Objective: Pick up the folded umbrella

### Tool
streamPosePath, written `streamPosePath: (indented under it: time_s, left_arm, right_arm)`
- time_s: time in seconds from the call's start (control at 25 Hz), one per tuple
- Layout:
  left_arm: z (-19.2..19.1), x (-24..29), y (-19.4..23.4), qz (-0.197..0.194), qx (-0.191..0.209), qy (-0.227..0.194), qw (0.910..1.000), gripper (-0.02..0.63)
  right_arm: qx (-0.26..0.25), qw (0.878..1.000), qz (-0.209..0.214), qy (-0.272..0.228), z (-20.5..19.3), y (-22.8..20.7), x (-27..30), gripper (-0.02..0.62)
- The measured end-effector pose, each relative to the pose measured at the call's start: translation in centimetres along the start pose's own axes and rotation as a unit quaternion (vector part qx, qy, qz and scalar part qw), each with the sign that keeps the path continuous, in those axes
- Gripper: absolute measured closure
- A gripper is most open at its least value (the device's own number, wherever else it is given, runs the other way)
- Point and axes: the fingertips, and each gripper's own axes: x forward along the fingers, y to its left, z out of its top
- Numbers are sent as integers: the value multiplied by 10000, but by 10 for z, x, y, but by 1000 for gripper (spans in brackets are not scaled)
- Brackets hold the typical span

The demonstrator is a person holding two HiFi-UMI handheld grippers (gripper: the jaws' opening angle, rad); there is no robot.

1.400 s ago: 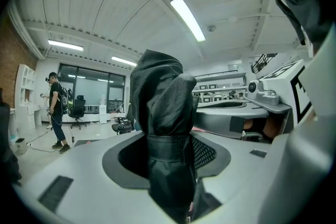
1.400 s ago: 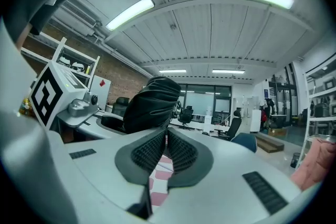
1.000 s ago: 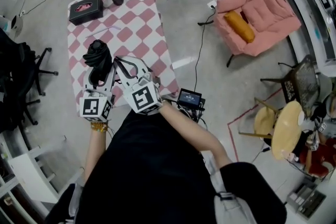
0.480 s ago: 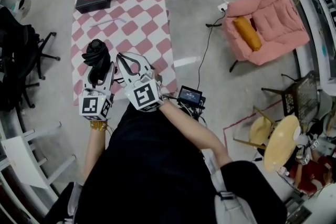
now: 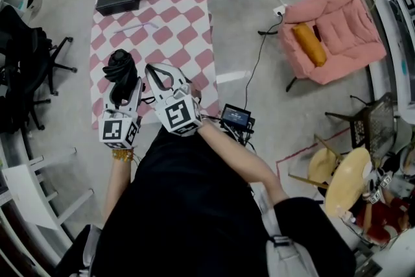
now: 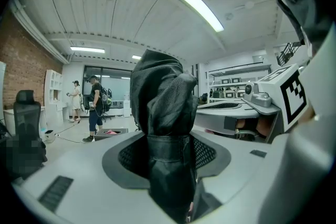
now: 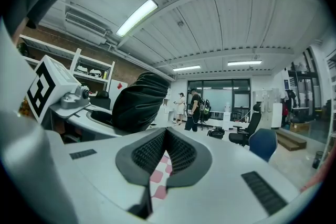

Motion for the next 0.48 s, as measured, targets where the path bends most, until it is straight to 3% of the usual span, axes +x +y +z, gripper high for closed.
streamPosePath:
  time_s: [0.48]
  left_arm:
    - [-9,-1,4,145,-88,64,9998,396]
  right_arm:
    - [-22,9999,123,45,-5,2,6,580]
